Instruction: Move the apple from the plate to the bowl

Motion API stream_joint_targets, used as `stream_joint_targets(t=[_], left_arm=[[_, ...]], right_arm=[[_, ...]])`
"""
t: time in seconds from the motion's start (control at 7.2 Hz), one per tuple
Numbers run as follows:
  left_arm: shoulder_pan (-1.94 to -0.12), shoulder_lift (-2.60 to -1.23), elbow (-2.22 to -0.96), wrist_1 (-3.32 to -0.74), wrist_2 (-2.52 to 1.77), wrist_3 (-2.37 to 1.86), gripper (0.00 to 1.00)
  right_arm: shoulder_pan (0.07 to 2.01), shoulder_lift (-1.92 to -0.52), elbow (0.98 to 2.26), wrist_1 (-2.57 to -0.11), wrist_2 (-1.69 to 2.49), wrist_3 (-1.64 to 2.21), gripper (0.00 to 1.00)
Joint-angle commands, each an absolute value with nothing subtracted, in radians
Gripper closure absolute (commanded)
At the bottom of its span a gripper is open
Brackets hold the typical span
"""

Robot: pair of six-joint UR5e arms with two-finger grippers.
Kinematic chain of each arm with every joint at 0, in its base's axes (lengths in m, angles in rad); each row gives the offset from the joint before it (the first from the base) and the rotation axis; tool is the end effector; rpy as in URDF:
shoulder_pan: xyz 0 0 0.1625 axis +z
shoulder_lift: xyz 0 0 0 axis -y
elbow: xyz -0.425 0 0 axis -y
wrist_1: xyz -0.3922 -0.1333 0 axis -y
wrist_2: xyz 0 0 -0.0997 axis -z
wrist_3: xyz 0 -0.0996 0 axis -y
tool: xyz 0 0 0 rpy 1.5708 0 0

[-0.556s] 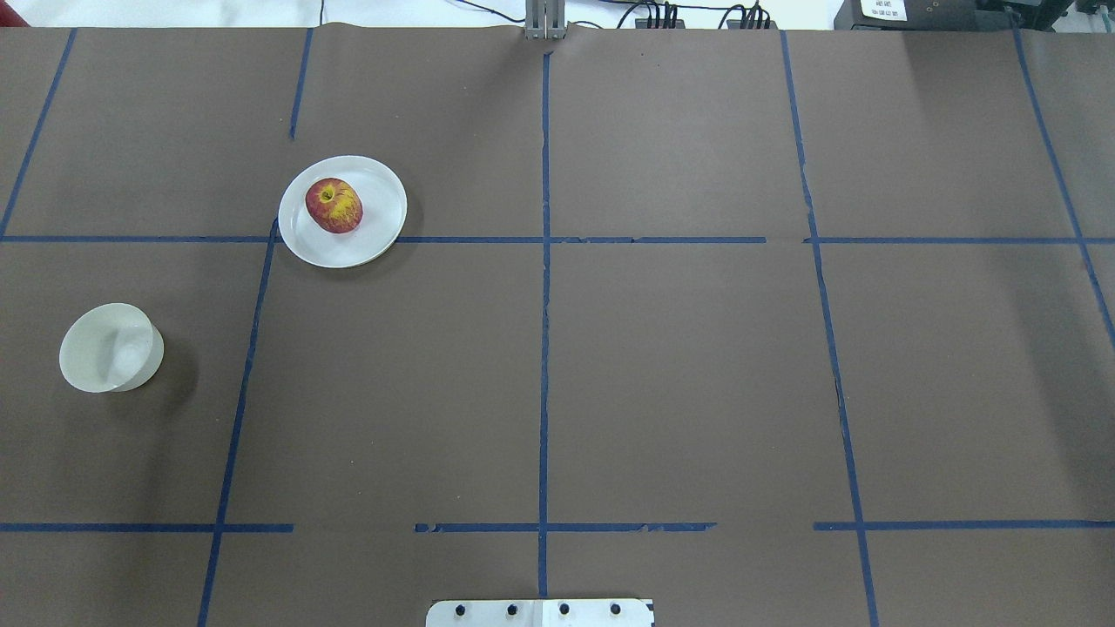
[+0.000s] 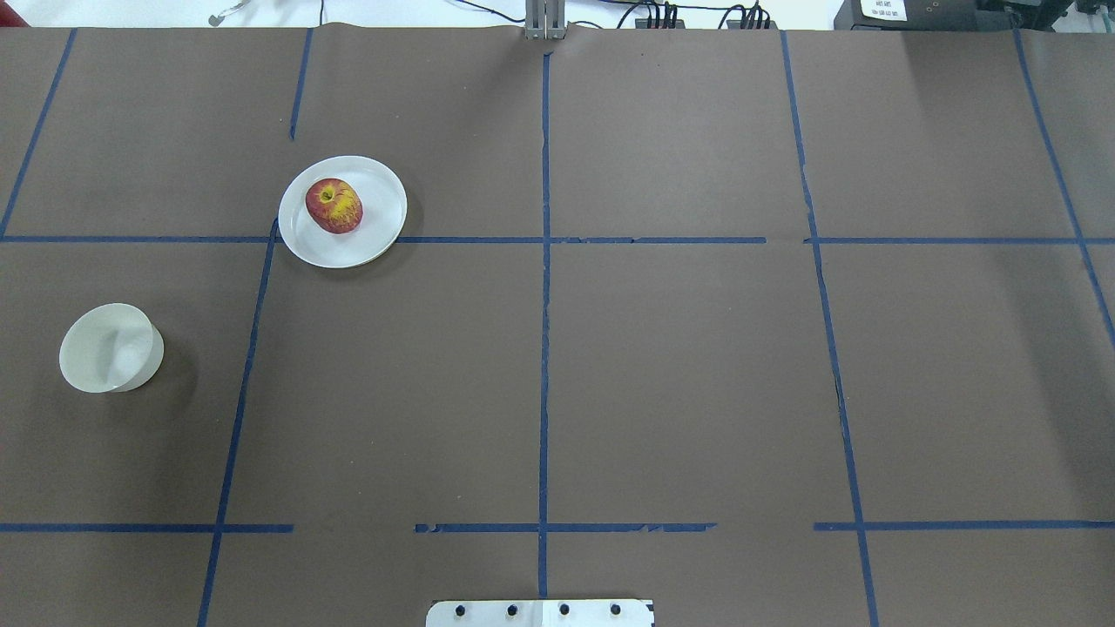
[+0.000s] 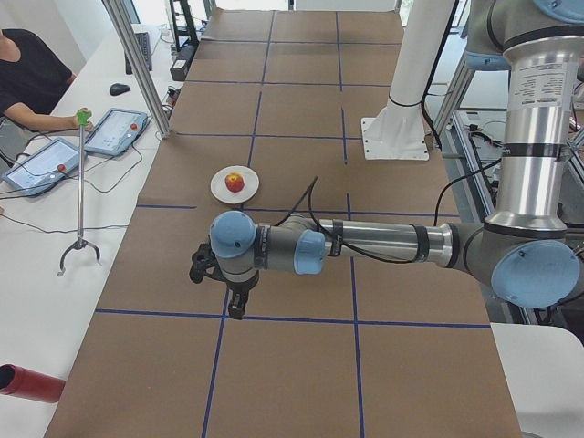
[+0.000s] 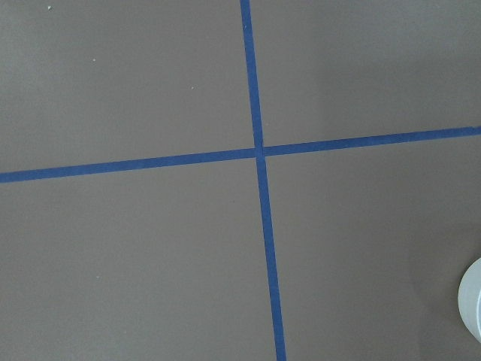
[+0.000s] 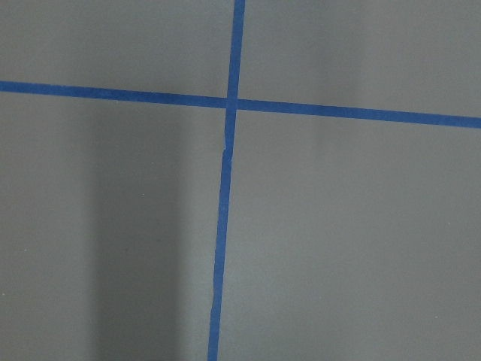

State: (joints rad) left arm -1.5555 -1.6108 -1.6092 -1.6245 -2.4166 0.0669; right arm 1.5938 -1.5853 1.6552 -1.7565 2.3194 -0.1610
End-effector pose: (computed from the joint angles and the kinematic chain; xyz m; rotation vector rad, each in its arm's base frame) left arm -0.0509 -0.5164 0.6088 0.1460 0.8416 0.1330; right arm 0.0764 -0.4740 0.6441 -0.0412 -0.7549 -0.0880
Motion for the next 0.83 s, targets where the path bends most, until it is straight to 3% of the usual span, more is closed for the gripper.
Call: stream_joint_targets(t=[0.0,0.42,0.69], left_arm=[[-1.464,-1.698,-1.638,-1.629,-2.414,-0.164,0.00],[-1.220,-1.825,-1.724,-1.634,-2.364,-0.501,0.00],[-1.030,-1.964,-1.697,-1.634,-2.290,-0.712,0.00]], right_arm=[[1.594,-1.585,1.655,-1.756,2.319,-0.161,0.00],[1.594,-1.586,1.655,-1.756,2.319,-0.161,0.00],[1.594,-1.585,1.655,-1.756,2.319,-0.161,0.00]])
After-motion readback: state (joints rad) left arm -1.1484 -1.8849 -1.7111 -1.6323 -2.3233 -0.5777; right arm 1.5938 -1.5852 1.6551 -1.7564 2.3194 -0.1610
